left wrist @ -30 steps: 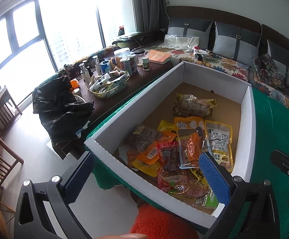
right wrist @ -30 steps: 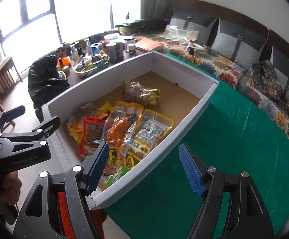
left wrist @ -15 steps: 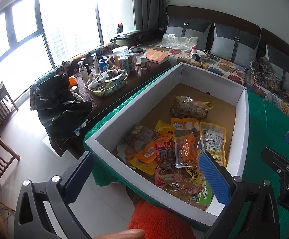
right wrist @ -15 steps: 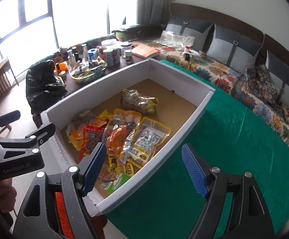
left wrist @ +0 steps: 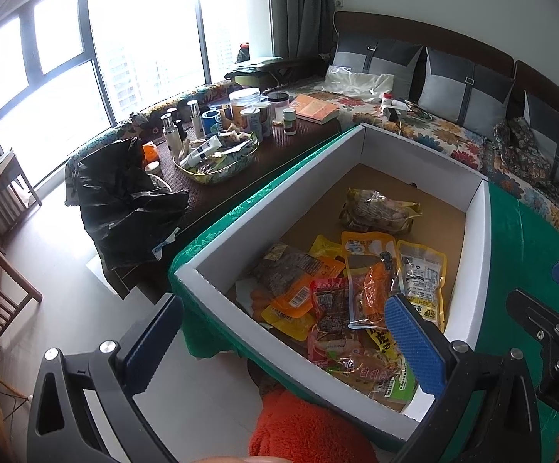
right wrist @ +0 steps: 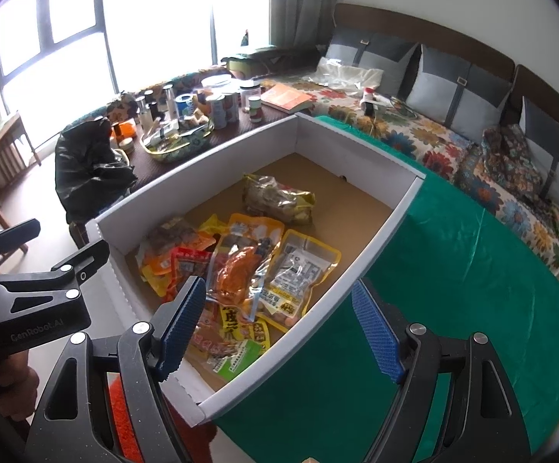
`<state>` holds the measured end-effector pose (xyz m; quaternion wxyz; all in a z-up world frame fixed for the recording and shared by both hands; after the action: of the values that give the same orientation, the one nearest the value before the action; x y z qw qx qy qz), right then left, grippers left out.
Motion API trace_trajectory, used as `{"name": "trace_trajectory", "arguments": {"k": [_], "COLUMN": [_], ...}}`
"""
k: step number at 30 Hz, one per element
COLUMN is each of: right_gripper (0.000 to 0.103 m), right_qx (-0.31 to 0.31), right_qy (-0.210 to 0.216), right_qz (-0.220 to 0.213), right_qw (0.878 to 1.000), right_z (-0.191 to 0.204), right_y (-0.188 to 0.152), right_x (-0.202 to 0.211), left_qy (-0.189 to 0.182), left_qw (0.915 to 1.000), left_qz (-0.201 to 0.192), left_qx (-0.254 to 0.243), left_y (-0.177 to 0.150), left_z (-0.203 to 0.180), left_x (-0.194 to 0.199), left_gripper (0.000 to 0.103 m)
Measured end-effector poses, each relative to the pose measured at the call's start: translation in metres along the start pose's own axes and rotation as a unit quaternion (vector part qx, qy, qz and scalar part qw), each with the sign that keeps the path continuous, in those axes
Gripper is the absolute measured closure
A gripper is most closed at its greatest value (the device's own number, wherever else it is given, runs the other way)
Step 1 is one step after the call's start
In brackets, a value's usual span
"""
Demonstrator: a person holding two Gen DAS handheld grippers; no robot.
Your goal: Organize snacks
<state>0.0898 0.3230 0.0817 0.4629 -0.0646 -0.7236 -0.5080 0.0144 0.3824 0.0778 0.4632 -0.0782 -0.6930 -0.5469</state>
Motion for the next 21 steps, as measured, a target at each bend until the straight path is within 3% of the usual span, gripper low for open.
{"name": "trace_trajectory", "arguments": {"k": [21], "right_gripper": [0.021], "right_qx": [-0.005], "right_qy": [0.004], "right_qz": [0.015], "right_qw": [1.000], "right_z": [-0.005], "right_y": [-0.001], "right_x": [-0.015], "left_qy": [0.004], "left_qw": [0.9999], "left_qz": [0.000], "left_qx": [-0.013], "left_y": [-0.001], "left_z": [-0.006], "left_x": [-0.011], "left_gripper": [0.000]}}
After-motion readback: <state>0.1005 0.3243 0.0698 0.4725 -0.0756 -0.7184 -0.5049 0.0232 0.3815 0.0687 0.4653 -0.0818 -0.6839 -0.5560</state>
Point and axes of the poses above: each gripper's, at about its wrist camera, not at the fingertips, and x roughly against the way its jaws point, z to its left, y to its top, the point moved 2 cm from there along -x, roughly the way its jaws point
